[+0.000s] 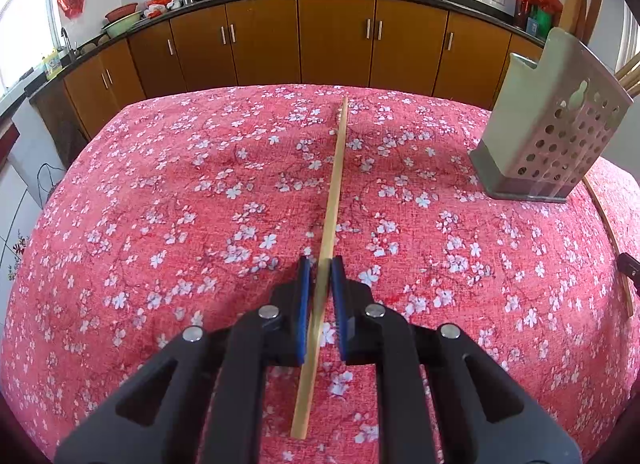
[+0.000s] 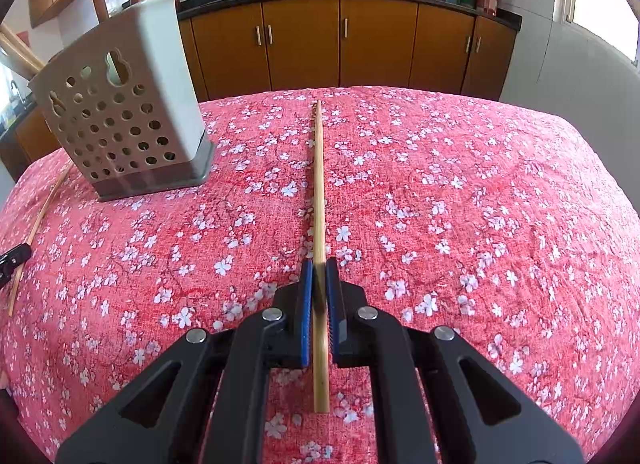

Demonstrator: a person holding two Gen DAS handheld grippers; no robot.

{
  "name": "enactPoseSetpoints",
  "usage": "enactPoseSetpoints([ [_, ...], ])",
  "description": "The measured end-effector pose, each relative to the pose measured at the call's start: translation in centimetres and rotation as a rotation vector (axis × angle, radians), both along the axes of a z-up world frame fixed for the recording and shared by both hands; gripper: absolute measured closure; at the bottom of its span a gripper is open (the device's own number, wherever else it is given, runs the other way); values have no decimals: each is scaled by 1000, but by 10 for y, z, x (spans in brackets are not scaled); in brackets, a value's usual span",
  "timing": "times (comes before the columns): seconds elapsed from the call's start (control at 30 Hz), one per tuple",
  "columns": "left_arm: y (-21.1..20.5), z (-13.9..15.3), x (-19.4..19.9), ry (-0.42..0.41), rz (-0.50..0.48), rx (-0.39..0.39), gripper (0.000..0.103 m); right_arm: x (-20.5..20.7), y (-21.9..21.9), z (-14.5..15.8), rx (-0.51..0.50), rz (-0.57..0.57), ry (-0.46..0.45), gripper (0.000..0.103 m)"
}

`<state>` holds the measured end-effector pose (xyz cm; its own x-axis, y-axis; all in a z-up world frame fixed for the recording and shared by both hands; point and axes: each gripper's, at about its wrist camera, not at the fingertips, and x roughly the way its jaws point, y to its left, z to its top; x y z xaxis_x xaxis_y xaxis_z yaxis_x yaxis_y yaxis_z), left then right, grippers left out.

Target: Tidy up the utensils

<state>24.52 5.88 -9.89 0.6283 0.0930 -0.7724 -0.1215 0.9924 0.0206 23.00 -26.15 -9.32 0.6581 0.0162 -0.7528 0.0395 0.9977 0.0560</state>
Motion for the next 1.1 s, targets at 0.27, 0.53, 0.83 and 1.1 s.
enactPoseSetpoints([
  [0.27, 1, -1, 0, -1, 1, -8, 89, 3, 2, 0, -3, -1, -1, 95],
  [0.53, 2, -1, 1, 0, 1, -12, 89, -2, 2, 0, -13, 0, -2, 95],
  [0.83, 1, 0, 0, 0, 2, -14, 89, -1, 2, 0, -21, 2, -2, 95],
  [1.1, 3, -1, 2, -1, -1, -21, 89, -1, 2, 0, -23, 2, -2, 95],
])
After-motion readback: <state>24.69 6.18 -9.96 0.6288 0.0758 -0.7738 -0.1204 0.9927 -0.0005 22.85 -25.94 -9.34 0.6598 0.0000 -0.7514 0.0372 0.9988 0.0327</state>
